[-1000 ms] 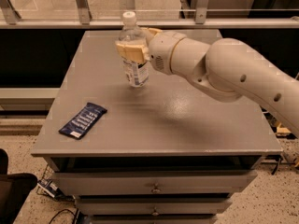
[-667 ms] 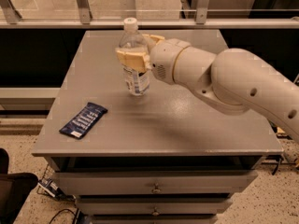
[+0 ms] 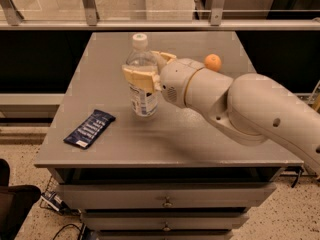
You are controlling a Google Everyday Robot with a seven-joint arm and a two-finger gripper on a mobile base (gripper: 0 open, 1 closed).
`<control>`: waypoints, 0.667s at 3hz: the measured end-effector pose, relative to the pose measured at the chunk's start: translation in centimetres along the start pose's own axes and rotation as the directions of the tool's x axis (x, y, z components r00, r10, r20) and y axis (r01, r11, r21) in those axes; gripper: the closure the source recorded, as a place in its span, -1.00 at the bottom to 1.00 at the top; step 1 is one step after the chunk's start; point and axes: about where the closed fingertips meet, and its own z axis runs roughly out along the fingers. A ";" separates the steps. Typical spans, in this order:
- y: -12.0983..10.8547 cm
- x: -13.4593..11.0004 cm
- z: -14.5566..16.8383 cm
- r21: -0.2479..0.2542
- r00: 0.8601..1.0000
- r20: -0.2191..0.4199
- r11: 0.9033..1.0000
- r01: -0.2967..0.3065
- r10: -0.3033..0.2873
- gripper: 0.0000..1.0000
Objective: Move blue plastic bottle near rxbar blueberry
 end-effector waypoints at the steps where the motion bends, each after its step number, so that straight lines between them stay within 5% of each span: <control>1: 1.1 0.6 0.6 -0.023 1.000 -0.003 1.000 -0.005 0.005 1.00; 2: 1.9 1.0 1.6 -0.067 1.000 -0.008 0.998 -0.014 0.013 1.00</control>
Offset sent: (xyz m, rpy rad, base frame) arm 0.0005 0.0350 -0.0193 0.0116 0.0377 0.1169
